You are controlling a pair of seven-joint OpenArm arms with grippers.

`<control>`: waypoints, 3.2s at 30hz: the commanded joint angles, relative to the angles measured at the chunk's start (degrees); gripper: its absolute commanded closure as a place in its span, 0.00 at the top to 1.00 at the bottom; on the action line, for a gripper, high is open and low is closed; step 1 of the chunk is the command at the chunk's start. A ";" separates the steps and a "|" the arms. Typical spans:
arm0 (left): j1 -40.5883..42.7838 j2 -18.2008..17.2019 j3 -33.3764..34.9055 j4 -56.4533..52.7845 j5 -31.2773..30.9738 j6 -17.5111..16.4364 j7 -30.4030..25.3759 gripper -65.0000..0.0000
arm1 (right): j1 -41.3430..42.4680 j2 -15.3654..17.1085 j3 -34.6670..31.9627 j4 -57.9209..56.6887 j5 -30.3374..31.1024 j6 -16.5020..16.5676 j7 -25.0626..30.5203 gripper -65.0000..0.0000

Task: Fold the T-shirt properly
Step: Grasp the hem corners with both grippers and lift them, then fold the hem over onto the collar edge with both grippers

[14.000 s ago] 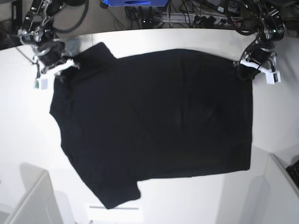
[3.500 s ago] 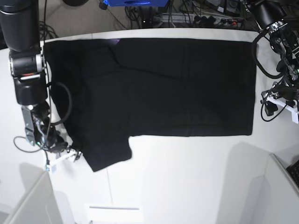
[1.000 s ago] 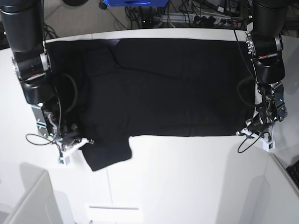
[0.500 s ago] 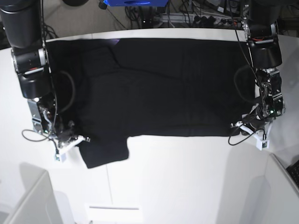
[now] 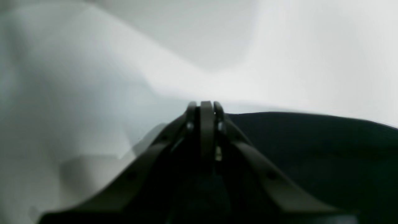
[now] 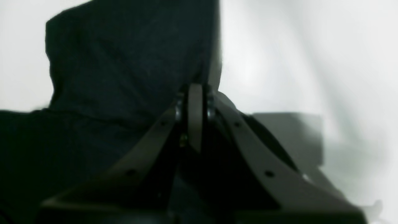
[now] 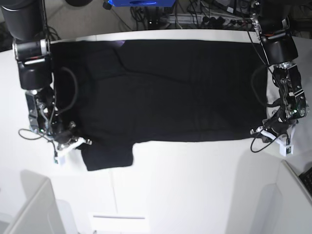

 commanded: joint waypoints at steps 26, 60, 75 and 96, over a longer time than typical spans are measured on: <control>4.30 -0.85 -3.36 12.09 -11.58 -0.11 5.85 0.00 | -7.12 0.72 11.28 18.36 0.53 0.51 -6.28 0.00; 17.31 -0.85 -11.36 25.36 -12.20 -0.37 13.15 0.00 | -15.56 2.48 17.79 30.58 0.53 0.51 -11.29 0.00; 17.75 -0.85 -11.36 28.70 -12.29 -0.37 16.49 0.00 | -19.16 2.30 25.53 35.07 0.70 0.68 -18.06 0.00; 19.16 -2.08 -11.44 30.02 -12.20 -0.37 18.34 0.00 | -25.58 -0.42 38.89 45.88 0.88 0.60 -32.74 0.00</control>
